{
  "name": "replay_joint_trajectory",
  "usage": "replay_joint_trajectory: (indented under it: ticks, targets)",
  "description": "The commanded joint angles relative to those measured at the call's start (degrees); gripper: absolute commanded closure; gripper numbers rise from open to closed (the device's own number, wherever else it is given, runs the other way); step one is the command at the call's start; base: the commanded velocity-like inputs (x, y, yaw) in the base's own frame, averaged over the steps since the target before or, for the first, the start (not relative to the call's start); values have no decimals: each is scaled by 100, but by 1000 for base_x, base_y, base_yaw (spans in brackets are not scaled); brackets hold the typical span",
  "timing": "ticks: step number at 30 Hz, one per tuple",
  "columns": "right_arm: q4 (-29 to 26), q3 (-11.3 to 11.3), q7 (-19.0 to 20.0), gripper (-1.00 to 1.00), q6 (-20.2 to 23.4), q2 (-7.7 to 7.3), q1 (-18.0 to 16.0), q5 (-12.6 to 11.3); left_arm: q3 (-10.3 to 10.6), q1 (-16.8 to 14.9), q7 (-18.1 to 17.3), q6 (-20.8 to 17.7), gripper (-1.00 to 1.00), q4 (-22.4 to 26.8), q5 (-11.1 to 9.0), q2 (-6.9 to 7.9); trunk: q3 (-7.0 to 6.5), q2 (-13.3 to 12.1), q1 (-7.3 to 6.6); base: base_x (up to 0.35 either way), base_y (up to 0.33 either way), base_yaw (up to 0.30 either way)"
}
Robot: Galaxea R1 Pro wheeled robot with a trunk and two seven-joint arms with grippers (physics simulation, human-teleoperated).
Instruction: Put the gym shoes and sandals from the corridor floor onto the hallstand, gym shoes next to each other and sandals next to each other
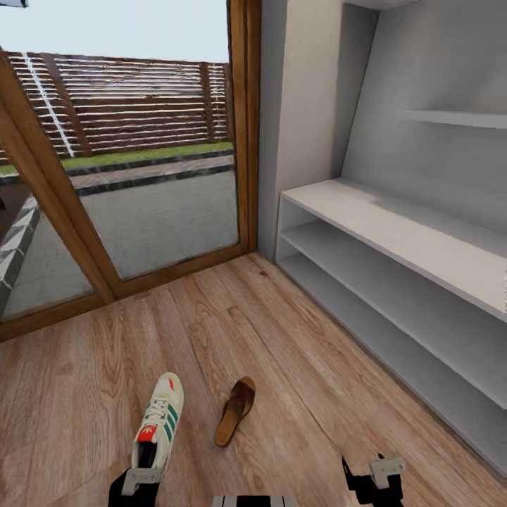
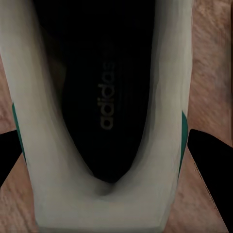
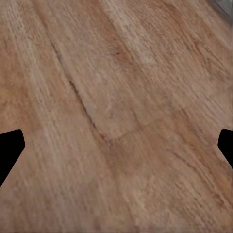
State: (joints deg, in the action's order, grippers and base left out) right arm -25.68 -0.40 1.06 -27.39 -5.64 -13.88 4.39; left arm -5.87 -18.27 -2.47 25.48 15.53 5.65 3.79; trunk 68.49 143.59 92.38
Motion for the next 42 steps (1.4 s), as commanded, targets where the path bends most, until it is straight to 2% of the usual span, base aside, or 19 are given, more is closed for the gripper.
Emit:
replay_joint_trajectory:
  ticks: [1, 4, 8, 18, 27, 42]
  targets:
    - [63, -6, 0, -100, -88, 5, -2, 39, -50, 4, -26, 21, 100, -4, 59, -2, -28, 0, -3, 0, 0, -77]
    - [238, -10, 0, -100, -291, 26, -1, 30, -53, 26, -25, 137, 100, -9, 63, -1, -121, -4, -11, 0, 0, -77]
    - [309, -11, 4, -100, -357, 35, 0, 27, -54, 38, -26, 317, 100, -38, 67, -1, -246, -10, -21, 0, 0, -72]
    - [423, -13, 8, -100, -364, 39, 0, 18, -47, 37, -26, 343, 100, -71, 68, -1, -552, -23, -47, 0, 0, -28]
    - [420, -13, 0, -100, -364, 38, 0, 18, -46, 41, -31, 345, 100, -74, 68, -1, -768, -35, -70, 0, 0, -1]
    - [423, -13, 0, -100, -364, 43, 0, 18, -46, 40, -28, 352, 100, -77, 68, -1, -1038, -637, -400, 0, 0, 0]
